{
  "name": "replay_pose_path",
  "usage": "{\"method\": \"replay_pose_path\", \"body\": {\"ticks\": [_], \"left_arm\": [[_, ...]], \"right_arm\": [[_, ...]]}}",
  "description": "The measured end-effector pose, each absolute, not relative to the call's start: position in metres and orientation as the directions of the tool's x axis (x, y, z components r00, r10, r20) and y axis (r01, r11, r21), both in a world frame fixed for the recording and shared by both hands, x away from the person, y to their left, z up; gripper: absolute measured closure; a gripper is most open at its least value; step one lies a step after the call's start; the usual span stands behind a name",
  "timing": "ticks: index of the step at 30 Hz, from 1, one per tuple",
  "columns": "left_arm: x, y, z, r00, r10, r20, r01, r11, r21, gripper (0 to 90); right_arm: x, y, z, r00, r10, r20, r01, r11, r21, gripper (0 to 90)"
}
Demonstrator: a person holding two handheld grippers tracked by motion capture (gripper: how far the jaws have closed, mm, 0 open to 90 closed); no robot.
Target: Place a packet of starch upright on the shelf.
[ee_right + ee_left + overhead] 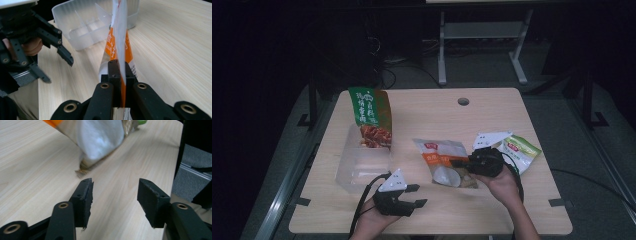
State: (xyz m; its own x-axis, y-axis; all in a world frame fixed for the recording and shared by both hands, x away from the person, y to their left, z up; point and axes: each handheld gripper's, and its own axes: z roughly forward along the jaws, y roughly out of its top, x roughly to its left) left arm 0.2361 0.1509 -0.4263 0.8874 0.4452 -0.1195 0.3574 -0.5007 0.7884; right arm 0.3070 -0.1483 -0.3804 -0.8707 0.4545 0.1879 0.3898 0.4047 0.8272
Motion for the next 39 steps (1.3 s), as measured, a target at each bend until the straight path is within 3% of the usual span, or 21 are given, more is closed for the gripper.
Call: {"method": "replay_pose_path", "body": {"ticks": [17,39], "left_arm": [[0.225,0.157,-0.432,0.899,0.418,-0.133,0.347,-0.492,0.798,30.0],[0.222,0.156,-0.433,0.912,0.391,-0.128,0.323,-0.488,0.811,27.2]], "right_arm": [[0.314,-0.134,-0.369,-0.867,0.454,0.204,0.4,0.389,0.83,89.8],[0.336,-0.091,-0.325,-0.888,0.41,0.208,0.371,0.373,0.85,89.8]]}}
